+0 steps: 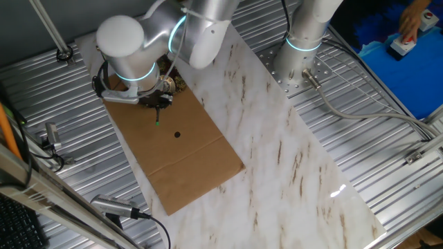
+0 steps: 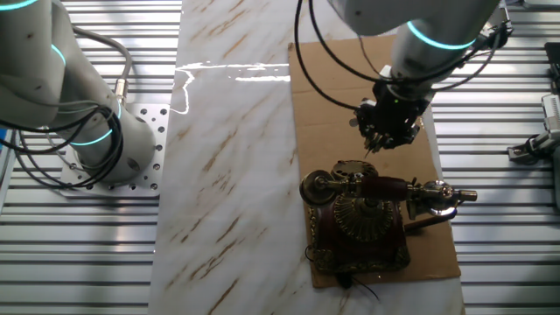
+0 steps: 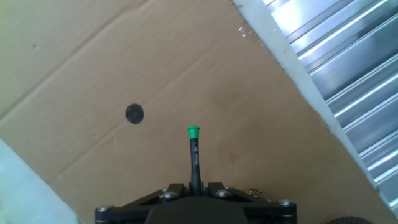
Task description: Dial a number on an old rotary phone
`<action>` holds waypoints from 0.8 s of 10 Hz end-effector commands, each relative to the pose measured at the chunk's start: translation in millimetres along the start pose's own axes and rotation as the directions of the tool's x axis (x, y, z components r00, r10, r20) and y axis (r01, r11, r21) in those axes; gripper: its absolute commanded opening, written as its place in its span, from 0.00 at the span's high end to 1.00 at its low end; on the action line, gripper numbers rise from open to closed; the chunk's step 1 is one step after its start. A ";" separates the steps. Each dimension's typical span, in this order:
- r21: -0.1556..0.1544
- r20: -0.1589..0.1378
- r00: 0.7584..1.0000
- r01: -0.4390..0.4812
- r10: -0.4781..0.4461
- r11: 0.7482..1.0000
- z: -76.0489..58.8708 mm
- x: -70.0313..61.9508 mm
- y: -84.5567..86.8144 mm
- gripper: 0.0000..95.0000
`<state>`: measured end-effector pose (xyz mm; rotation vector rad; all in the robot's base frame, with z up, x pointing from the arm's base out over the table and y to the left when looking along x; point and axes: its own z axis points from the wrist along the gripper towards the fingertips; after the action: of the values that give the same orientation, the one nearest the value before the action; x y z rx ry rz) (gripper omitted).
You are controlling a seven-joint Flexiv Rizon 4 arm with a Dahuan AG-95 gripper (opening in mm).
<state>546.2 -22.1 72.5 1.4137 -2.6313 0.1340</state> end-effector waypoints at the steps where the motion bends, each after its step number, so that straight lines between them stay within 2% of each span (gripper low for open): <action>1: 0.006 0.002 1.000 0.004 -0.004 1.000 0.6 0.6 0.0 1.00; 3: 0.017 0.014 1.000 0.018 -0.018 1.000 4.2 2.2 -4.9 1.00; 6: 0.010 0.028 0.999 0.033 -0.033 0.999 14.0 5.2 -18.8 1.00; 8: 0.009 0.031 0.999 0.035 -0.035 0.999 14.4 5.4 -19.3 1.00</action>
<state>559.3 -39.2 58.9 1.4726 -2.6307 0.1188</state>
